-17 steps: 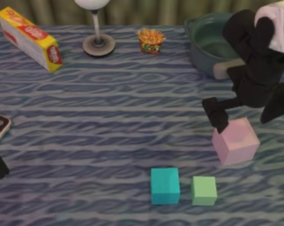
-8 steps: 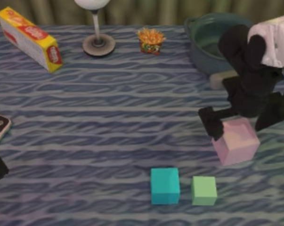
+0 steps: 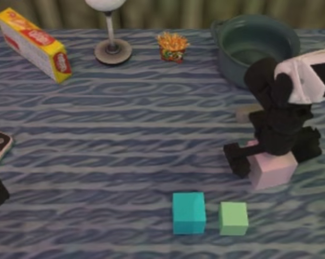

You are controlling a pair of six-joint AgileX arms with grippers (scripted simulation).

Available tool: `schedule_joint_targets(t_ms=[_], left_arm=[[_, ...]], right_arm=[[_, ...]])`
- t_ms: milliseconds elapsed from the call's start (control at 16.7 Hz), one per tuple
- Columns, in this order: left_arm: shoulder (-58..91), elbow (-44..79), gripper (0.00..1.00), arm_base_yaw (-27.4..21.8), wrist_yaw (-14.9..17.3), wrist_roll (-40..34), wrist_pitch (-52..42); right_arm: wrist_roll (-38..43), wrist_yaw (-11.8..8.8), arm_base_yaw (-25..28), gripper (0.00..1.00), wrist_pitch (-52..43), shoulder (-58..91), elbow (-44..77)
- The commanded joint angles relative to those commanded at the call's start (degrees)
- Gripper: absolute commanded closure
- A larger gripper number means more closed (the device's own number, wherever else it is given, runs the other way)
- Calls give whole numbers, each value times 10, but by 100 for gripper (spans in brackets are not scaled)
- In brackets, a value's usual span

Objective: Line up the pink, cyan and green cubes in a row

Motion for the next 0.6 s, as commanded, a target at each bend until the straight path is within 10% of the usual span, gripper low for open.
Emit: schedule_joint_targets(t_ms=[600], left_arm=[[0, 0, 0, 0, 0, 0, 0]], right_arm=[[0, 0, 0, 68, 0, 0, 0]])
